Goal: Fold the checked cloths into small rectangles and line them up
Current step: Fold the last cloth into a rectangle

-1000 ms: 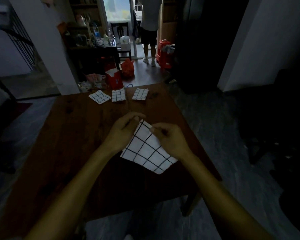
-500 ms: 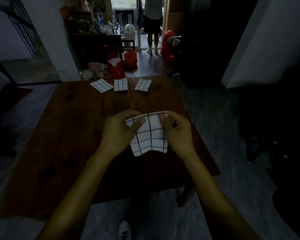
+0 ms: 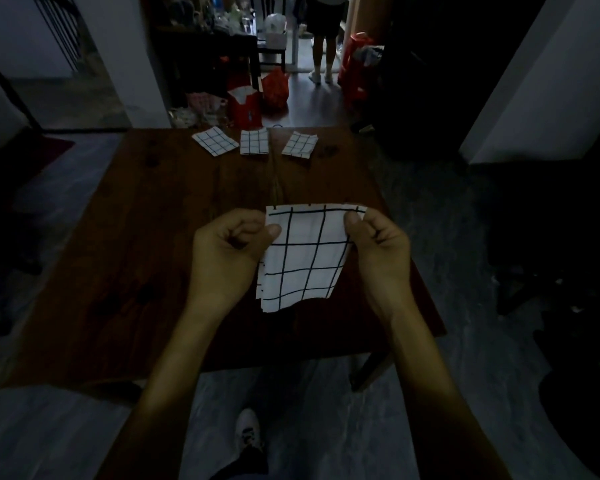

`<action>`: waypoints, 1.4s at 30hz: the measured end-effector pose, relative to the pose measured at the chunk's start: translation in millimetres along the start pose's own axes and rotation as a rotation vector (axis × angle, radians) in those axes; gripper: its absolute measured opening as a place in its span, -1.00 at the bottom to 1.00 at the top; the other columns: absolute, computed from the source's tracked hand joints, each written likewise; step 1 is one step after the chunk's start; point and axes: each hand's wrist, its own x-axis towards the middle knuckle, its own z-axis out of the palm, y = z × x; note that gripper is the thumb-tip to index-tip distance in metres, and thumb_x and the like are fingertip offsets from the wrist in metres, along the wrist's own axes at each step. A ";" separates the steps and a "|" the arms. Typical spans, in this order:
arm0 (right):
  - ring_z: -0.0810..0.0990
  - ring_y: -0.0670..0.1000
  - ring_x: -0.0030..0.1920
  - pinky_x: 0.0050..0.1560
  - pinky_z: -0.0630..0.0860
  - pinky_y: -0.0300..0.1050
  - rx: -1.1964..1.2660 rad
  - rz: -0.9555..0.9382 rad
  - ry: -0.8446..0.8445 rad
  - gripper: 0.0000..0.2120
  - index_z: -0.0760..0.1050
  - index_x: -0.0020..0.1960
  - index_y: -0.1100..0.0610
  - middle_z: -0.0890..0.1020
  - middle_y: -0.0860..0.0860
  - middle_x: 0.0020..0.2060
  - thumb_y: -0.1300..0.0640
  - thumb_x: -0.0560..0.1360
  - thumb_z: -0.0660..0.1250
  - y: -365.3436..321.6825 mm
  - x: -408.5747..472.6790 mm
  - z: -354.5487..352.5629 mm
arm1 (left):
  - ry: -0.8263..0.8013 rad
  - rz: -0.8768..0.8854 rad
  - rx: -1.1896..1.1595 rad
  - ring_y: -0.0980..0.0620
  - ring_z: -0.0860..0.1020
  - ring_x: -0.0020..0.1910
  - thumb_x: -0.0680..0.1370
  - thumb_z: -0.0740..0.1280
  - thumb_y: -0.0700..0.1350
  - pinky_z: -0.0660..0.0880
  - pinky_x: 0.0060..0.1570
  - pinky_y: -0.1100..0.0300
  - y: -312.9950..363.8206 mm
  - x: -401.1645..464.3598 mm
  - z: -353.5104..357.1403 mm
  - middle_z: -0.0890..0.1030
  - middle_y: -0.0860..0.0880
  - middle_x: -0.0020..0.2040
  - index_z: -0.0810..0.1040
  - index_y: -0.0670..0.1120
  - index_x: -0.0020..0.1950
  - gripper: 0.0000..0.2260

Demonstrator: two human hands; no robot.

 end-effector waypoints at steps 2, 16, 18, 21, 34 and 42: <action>0.65 -0.05 -0.15 -0.15 0.56 -0.22 -0.013 -0.002 0.002 -0.83 0.61 0.00 0.21 0.70 0.00 -0.17 0.25 0.58 0.23 0.0 -0.7 1.3 | -0.006 0.006 -0.017 0.27 0.54 -0.30 0.45 0.40 -0.26 0.45 -0.24 0.43 1.1 -0.7 0.0 0.60 0.18 -0.33 0.59 -0.14 -0.09 -0.93; 0.67 -0.08 -0.09 -0.11 0.55 -0.30 0.054 0.025 -0.007 -0.85 0.61 0.03 0.20 0.71 -0.03 -0.13 0.30 0.52 0.30 -5.3 -5.6 0.8 | 0.034 0.011 0.017 0.26 0.56 -0.27 0.48 0.36 -0.26 0.48 -0.21 0.43 6.6 -0.2 -0.8 0.62 0.18 -0.31 0.61 -0.05 -0.12 -0.88; 0.67 -0.07 -0.10 -0.12 0.55 -0.27 0.031 0.027 -0.055 -0.85 0.62 0.02 0.18 0.71 -0.03 -0.14 0.28 0.54 0.29 -5.3 -6.2 1.2 | 0.080 0.007 0.022 0.26 0.57 -0.26 0.49 0.36 -0.28 0.47 -0.22 0.44 7.4 0.1 -0.9 0.63 0.19 -0.29 0.61 -0.08 -0.12 -0.89; 0.67 -0.01 -0.10 -0.11 0.58 -0.21 -0.032 0.031 -0.101 -0.85 0.62 0.00 0.20 0.71 0.04 -0.12 0.24 0.55 0.28 -1.1 -9.7 -0.4 | 0.112 -0.016 0.033 0.23 0.59 -0.25 0.49 0.36 -0.27 0.48 -0.22 0.42 5.5 -1.4 -2.3 0.64 0.15 -0.27 0.62 -0.14 -0.09 -0.93; 0.65 -0.16 -0.05 0.03 0.55 -0.23 -0.404 -0.151 -0.389 -0.86 0.64 0.03 0.07 0.69 -0.12 -0.09 0.19 0.54 0.33 5.9 -14.7 12.5 | -0.180 0.132 0.278 0.17 0.61 -0.15 0.49 0.37 -0.21 0.50 -0.14 0.34 11.1 -9.9 0.6 0.65 0.07 -0.17 0.65 -0.12 -0.13 -0.94; 0.54 -0.10 -0.32 -0.29 0.51 -0.06 -0.668 -0.369 -0.293 -0.80 0.55 -0.09 0.01 0.58 -0.16 -0.32 -0.01 0.59 0.20 20.3 -5.2 27.0 | 0.060 0.148 0.380 0.17 0.50 -0.27 0.59 0.24 -0.16 0.44 -0.28 0.28 7.3 2.6 1.5 0.51 0.09 -0.30 0.48 -0.11 -0.16 -0.87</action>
